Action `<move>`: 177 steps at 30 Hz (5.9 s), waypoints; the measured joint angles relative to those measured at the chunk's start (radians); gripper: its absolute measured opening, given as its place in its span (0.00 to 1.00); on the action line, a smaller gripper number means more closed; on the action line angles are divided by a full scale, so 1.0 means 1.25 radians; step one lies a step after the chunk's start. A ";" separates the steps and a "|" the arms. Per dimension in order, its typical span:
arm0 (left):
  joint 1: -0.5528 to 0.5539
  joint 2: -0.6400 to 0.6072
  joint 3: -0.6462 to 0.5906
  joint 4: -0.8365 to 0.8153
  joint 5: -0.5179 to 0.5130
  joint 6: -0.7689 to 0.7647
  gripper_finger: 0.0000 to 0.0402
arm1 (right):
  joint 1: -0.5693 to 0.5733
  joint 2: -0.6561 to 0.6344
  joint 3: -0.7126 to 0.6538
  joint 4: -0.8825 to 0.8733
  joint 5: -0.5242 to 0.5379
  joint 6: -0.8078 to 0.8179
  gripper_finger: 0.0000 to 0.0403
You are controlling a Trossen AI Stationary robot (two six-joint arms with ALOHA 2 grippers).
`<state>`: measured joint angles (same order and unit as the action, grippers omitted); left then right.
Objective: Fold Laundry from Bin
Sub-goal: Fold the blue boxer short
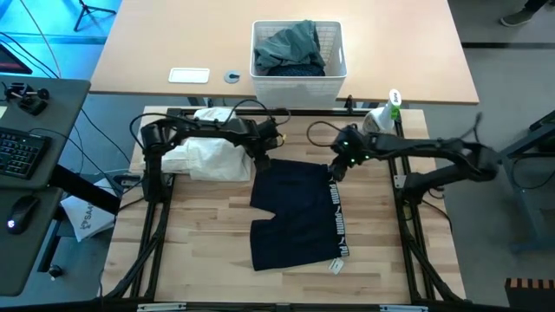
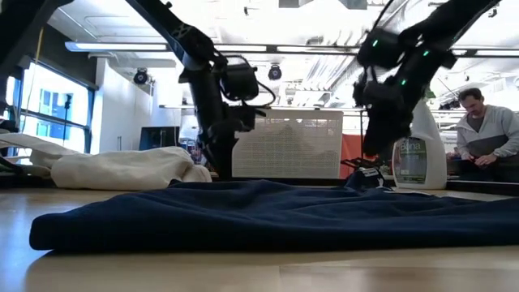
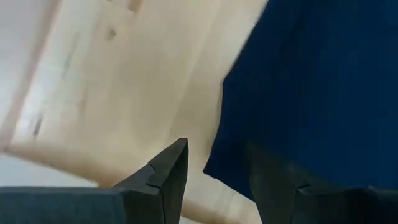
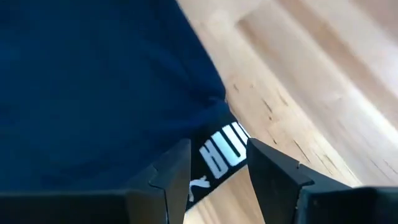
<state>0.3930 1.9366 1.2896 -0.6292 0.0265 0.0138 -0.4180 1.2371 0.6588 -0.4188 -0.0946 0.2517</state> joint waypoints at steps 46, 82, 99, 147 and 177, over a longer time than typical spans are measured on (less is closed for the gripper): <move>-0.306 -0.255 0.001 -0.076 -0.042 -0.023 0.00 | 0.305 -0.222 0.040 -0.320 0.102 0.115 0.00; -0.565 -0.038 0.000 0.073 0.194 -0.277 0.05 | 0.834 0.084 0.038 -0.135 0.031 0.399 0.00; -0.509 -0.095 0.000 -0.099 0.165 -0.492 0.23 | 0.773 0.006 0.038 -0.138 -0.014 0.470 0.46; -0.449 -0.104 0.024 -0.059 0.162 -0.418 0.15 | 0.537 -0.033 0.014 -0.012 0.077 0.567 0.31; -0.496 -0.128 0.016 -0.090 0.079 -0.414 0.09 | 0.544 -0.149 -0.082 0.035 0.085 0.653 0.27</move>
<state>-0.2264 1.7763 1.3091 -0.7421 0.1250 -0.5041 0.2615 1.0514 0.5564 -0.3749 0.0111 1.0678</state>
